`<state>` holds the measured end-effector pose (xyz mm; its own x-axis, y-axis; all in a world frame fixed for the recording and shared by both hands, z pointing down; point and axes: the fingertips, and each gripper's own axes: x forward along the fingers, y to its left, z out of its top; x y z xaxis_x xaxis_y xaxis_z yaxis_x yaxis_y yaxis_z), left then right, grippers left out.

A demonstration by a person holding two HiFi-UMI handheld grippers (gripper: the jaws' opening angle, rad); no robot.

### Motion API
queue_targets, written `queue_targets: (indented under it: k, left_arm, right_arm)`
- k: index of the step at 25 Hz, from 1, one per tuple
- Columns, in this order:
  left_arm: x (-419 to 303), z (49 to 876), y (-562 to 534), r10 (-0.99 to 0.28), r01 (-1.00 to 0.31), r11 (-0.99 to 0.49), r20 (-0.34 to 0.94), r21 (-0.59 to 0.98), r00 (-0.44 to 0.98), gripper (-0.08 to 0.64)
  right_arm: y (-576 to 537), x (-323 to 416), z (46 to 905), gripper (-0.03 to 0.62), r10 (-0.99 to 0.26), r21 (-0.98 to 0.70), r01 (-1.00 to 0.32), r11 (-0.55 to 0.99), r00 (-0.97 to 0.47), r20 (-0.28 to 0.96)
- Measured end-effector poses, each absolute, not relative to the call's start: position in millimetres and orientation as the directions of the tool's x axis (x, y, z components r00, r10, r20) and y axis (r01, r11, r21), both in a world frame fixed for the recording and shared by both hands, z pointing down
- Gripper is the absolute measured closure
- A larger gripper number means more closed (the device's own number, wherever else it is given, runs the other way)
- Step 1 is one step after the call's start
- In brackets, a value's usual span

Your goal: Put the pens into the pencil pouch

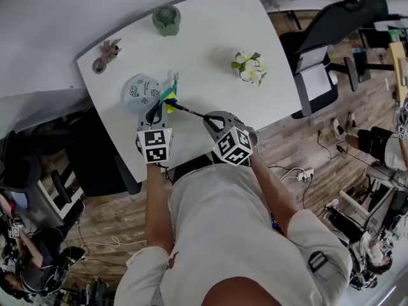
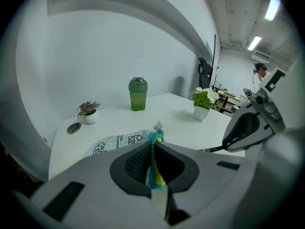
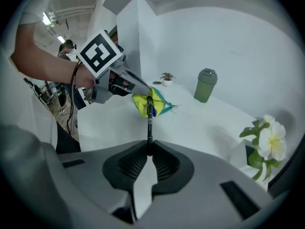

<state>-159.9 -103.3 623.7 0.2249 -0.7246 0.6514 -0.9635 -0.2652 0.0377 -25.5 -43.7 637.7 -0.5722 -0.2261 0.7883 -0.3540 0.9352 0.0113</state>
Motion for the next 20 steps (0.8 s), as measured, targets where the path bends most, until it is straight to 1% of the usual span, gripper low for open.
queue_targets:
  k: [9, 16, 20]
  left_arm:
    - [-165.3, 622.1, -103.1, -0.738, -0.978, -0.198, 0.645, 0.068, 0.195, 0.552]
    - [-166.8, 618.6, -105.9, -0.745, -0.983, -0.161, 0.643, 0.084, 0.177, 0.552]
    - [-167.3, 619.2, -107.1, -0.748, -0.985, -0.141, 0.641, 0.099, 0.172, 0.552]
  right_arm:
    - [-60.6, -81.1, 644.7, 0.558, -0.134, -0.015, -0.231, 0.973, -0.613, 0.778]
    - [-70.3, -122.5, 649.1, 0.558, -0.071, -0.053, -0.169, 0.984, -0.648, 0.758]
    - [-77.2, -137.8, 651.4, 0.558, -0.043, -0.092, -0.165, 0.982, -0.671, 0.741]
